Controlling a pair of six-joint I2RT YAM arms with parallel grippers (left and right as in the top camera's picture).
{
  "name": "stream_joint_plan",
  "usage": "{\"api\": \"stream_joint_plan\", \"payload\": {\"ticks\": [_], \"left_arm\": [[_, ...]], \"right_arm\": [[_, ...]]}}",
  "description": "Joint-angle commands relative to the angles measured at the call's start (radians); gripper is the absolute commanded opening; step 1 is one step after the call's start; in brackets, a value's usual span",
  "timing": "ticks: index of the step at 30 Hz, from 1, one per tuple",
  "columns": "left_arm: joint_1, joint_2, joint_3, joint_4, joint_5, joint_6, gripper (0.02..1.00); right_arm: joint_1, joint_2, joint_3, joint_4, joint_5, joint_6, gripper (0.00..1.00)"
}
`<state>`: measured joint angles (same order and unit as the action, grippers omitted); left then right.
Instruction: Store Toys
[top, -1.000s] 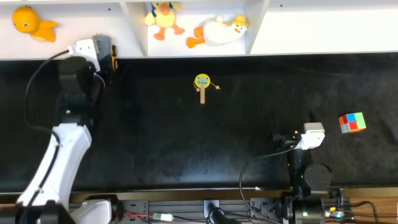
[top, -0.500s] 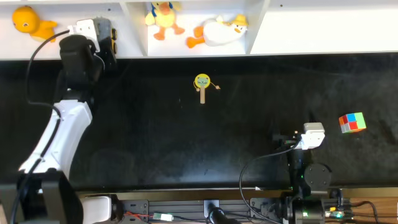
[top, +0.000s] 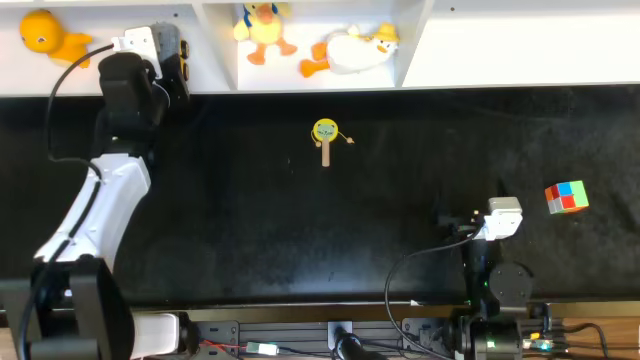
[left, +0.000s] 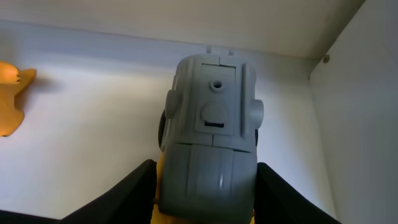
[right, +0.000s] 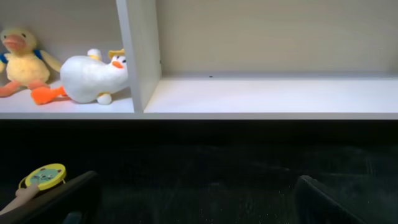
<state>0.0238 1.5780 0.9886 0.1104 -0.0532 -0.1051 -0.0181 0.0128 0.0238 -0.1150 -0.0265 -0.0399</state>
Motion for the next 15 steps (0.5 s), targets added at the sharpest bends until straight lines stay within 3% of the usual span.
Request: {"api": "stream_joint_plan", "payload": {"ticks": [1,15], "left_arm": [[0.014,0.021,0.037,0.02,0.003,-0.002,0.29],[0.015,0.067,0.068,0.028,0.003,-0.002,0.29]], "right_arm": [[-0.002,-0.009,-0.003,0.003,-0.006,0.003,0.996],[-0.002,-0.009,-0.003,0.003,-0.006,0.003,0.996]]}}
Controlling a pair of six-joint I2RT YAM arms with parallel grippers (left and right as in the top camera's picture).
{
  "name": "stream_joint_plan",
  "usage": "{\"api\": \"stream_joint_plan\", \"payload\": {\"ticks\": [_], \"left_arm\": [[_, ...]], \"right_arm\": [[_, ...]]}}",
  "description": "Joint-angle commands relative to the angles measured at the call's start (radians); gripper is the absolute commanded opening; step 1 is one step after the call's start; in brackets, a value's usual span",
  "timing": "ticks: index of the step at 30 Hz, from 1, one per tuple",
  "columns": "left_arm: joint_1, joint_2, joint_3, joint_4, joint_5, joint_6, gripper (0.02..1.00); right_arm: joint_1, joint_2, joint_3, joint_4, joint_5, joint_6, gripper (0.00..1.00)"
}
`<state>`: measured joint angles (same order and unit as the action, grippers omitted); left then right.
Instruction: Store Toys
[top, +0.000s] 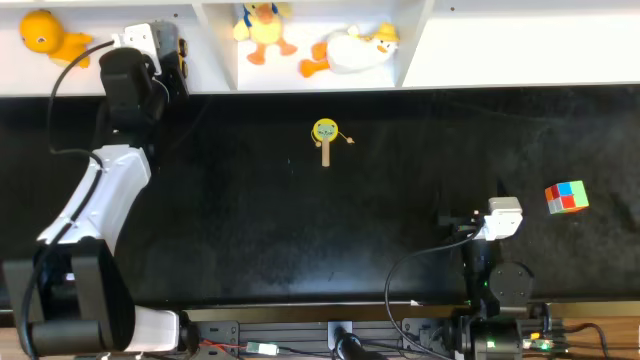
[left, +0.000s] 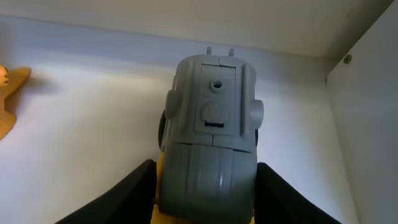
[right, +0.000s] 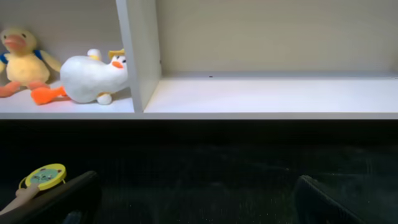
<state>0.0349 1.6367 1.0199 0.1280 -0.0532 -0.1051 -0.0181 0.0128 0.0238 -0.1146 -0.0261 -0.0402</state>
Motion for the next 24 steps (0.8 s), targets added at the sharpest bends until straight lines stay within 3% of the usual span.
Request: {"api": "stream_joint_plan", "payload": {"ticks": [1,5,6,7,9,10,24], "left_arm": [[0.004,0.008,0.036,0.01,0.003,-0.002,0.29],[0.004,0.009,0.036,0.01,0.003,-0.002,0.332],[0.004,0.009,0.036,0.01,0.003,-0.002,0.413],[0.004,0.009,0.036,0.01,0.003,-0.002,0.636],[0.004,0.009,0.036,0.009,0.003,-0.002,0.956],[0.004,0.009,0.036,0.009,0.003,-0.002,0.998],[0.004,-0.061,0.005,-0.192,-0.011,-0.001,0.998]], "right_arm": [[-0.002,-0.009,-0.003,0.003,-0.006,0.003,0.996],[-0.002,-0.009,-0.003,0.003,-0.006,0.003,0.996],[-0.002,-0.009,-0.003,0.003,-0.006,0.003,0.998],[-0.002,-0.009,-0.003,0.003,-0.006,0.004,0.996],[-0.002,-0.009,-0.003,0.003,-0.006,0.003,0.996],[-0.002,-0.009,-0.003,0.003,-0.006,0.003,0.996],[-0.002,-0.009,-0.003,0.003,-0.006,0.004,0.996]]}}
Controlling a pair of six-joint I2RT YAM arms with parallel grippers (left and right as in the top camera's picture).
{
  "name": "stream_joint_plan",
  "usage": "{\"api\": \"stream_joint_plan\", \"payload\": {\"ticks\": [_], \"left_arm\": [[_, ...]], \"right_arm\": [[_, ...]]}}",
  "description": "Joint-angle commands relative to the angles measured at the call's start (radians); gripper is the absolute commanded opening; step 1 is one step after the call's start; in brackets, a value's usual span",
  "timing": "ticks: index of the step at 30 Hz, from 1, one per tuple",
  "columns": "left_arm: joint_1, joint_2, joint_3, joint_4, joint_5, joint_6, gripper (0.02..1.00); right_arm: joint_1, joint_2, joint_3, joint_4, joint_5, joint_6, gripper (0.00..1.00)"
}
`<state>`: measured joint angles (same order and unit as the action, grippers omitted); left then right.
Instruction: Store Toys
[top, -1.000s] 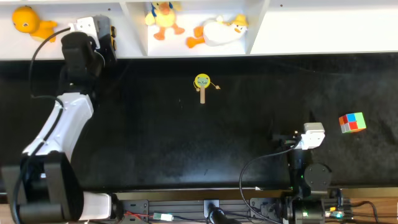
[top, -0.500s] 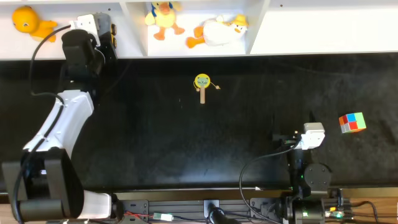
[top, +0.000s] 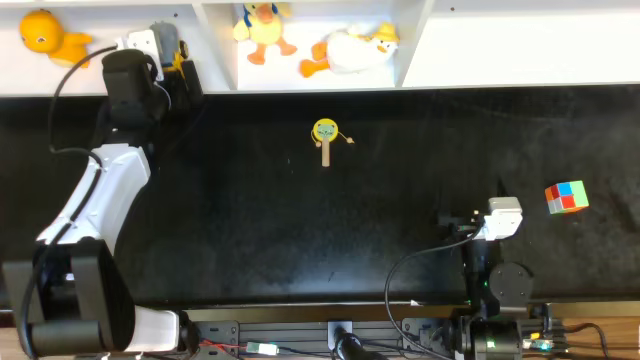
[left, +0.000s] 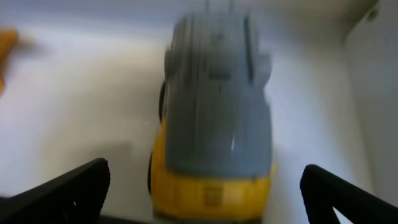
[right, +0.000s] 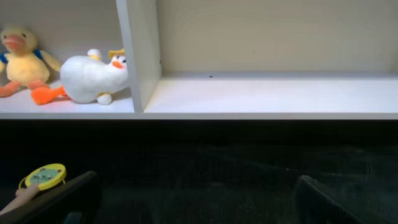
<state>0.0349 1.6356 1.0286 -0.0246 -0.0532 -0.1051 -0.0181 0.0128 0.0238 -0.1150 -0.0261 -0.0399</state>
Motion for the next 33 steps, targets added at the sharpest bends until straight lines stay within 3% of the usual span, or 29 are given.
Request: {"api": "stream_joint_plan", "payload": {"ticks": [1,19,23,33], "left_arm": [[0.004,-0.075,-0.016,-0.05,-0.021,-0.001,0.998],[0.004,-0.637,-0.535,0.035,-0.066,-0.001,0.998],[0.001,-0.782,-0.615,0.069,-0.114,-0.001,0.998],[-0.068,-1.039,-0.74,0.157,-0.132,-0.001,0.998]], "right_arm": [[-0.002,-0.009,-0.003,0.003,-0.006,0.003,0.993],[-0.002,-0.009,-0.003,0.003,-0.006,0.003,0.996],[-0.002,-0.009,-0.003,0.003,-0.006,0.003,0.996],[-0.002,-0.009,-0.003,0.003,-0.006,0.003,0.996]]}}
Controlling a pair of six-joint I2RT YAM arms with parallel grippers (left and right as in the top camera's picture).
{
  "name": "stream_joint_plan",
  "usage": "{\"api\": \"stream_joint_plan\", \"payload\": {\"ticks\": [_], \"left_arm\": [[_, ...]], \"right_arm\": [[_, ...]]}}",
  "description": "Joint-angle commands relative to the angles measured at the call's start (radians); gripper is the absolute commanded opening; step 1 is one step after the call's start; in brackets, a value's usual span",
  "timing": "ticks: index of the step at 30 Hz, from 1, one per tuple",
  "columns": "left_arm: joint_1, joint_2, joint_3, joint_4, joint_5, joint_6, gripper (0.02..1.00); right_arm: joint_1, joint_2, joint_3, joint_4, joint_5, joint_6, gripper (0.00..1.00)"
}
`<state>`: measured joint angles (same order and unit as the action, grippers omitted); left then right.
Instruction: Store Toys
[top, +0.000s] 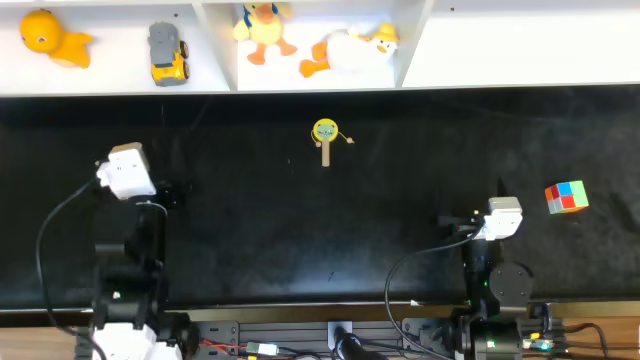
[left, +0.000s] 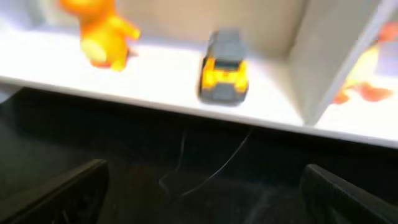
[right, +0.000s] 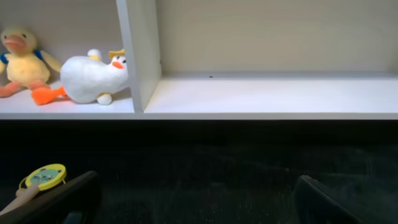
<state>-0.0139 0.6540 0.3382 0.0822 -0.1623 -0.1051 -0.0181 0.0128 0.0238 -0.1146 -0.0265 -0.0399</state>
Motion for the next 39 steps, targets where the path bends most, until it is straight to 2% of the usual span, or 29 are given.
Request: {"api": "stream_joint_plan", "payload": {"ticks": [1,6,15,26,36,39], "left_arm": [[-0.023,-0.069,-0.066,0.074,-0.024,-0.001,0.998],[-0.036,-0.133,-0.152,0.208,-0.021,-0.001,0.996],[-0.026,-0.154,-0.163,0.245,0.01,0.002,0.998],[-0.026,-0.389,-0.22,0.091,-0.008,0.026,0.998],[-0.026,-0.616,-0.331,0.05,-0.009,0.026,0.998],[-0.026,-0.652,-0.33,-0.005,-0.034,0.027,0.998]], "right_arm": [[-0.002,-0.009,-0.003,0.003,-0.006,0.003,0.996],[-0.002,-0.009,-0.003,0.003,-0.006,0.003,0.996],[-0.002,-0.009,-0.003,0.003,-0.006,0.003,0.996],[-0.002,-0.009,-0.003,0.003,-0.006,0.003,0.993],[-0.002,-0.009,-0.003,0.003,-0.006,0.003,0.993],[-0.002,-0.009,-0.003,0.003,-0.006,0.003,0.996]]}}
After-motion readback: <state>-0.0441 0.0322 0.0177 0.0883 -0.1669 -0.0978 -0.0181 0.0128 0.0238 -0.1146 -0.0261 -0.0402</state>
